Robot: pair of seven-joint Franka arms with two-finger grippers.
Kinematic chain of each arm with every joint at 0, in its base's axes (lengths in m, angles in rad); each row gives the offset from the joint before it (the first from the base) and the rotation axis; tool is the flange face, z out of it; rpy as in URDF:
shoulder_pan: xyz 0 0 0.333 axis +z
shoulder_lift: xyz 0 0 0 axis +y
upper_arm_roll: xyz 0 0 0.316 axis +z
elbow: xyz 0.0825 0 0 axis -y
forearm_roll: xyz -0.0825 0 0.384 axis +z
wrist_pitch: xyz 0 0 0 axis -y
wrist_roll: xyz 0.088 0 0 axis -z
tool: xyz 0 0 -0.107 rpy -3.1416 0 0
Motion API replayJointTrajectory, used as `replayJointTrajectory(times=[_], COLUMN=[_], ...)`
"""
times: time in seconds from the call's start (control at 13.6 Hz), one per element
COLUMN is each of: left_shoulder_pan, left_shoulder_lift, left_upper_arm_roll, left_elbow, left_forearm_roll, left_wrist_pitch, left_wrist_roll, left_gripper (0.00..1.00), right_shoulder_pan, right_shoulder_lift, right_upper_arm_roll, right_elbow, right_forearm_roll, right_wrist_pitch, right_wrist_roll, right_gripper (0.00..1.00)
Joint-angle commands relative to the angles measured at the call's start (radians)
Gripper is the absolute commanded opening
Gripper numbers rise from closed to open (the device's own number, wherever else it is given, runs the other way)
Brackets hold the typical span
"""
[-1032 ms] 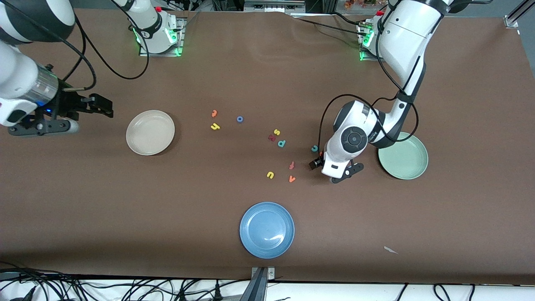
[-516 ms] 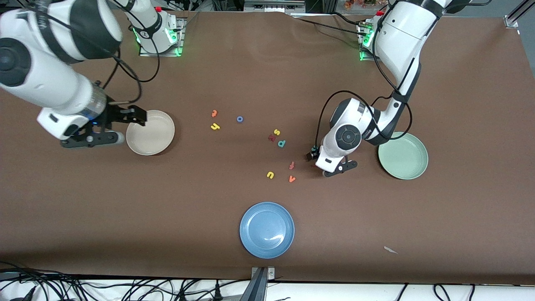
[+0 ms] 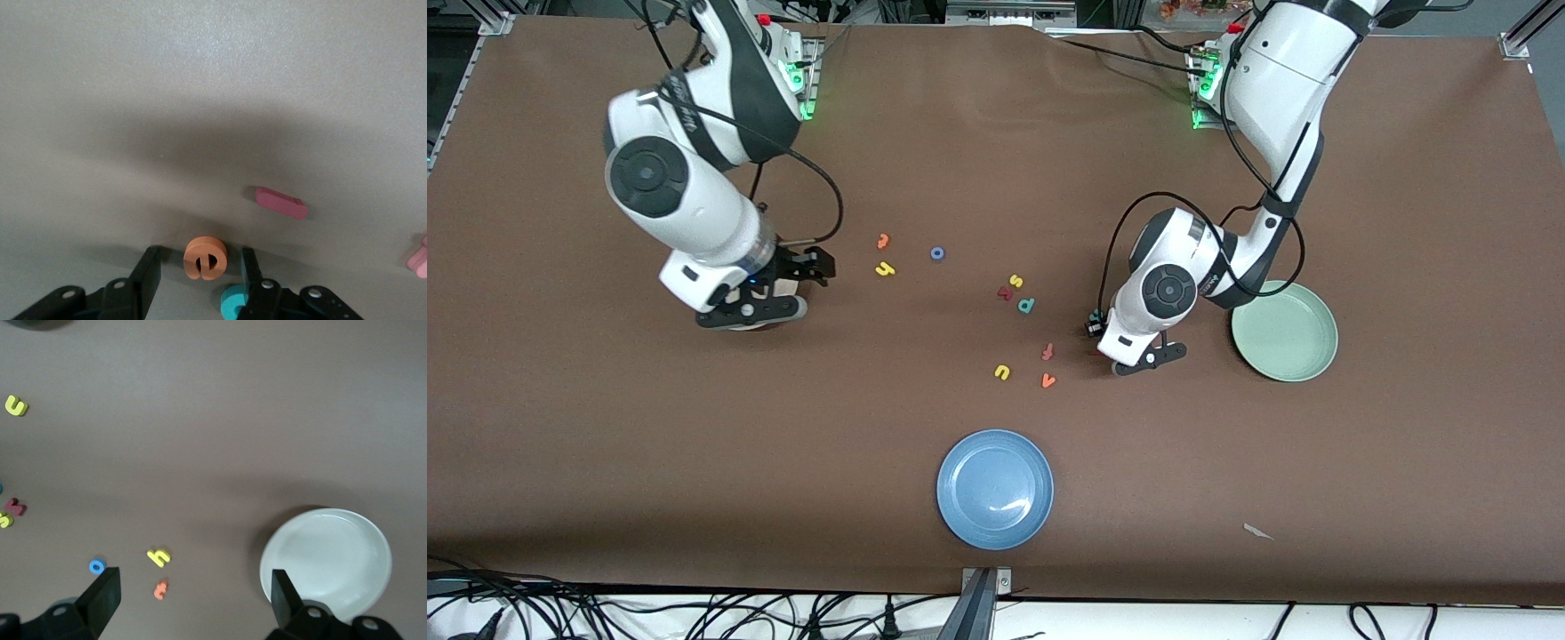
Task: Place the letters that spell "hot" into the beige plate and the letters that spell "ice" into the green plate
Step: 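Grasp the orange e with the left gripper while the right gripper moves out, then carry the e to the green plate while the right gripper reaches the h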
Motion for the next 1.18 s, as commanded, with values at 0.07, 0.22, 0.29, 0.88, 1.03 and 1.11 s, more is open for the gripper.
replayJointTrajectory(times=[0.07, 0.22, 0.29, 0.88, 1.03, 1.11], left_shoulder_pan=[0.007, 0.007, 0.007, 0.065, 0.122, 0.156], left_shoulder_lift=[-0.022, -0.020, -0.020, -0.127, -0.156, -0.170], left_upper_arm_roll=[0.000, 0.000, 0.000, 0.000, 0.000, 0.000], left_elbow=[-0.032, -0.032, -0.032, 0.049, 0.083, 0.092], left_forearm_roll=[-0.036, -0.036, -0.036, -0.031, -0.031, -0.030], left_wrist_pitch=[0.009, 0.009, 0.008, -0.178, -0.293, -0.343], left_wrist_roll=[0.033, 0.033, 0.031, 0.112, 0.195, 0.267], left_gripper=[0.35, 0.14, 0.07, 0.00, 0.00, 0.00], right_shoulder_pan=[-0.023, -0.023, -0.023, -0.022, -0.022, -0.022], right_shoulder_lift=[-0.010, 0.012, 0.012, 0.053, 0.052, 0.052], right_upper_arm_roll=[0.040, 0.063, 0.075, 0.121, 0.124, 0.129], right_elbow=[-0.113, -0.126, -0.164, -0.331, -0.409, -0.429], right_forearm_roll=[0.005, 0.005, 0.005, 0.004, 0.005, 0.004], right_wrist_pitch=[0.105, 0.123, 0.175, 0.457, 0.566, 0.580], right_wrist_roll=[0.012, 0.011, 0.011, 0.012, 0.012, 0.012], right_gripper=[1.00, 1.00, 1.00, 1.00, 1.00, 1.00])
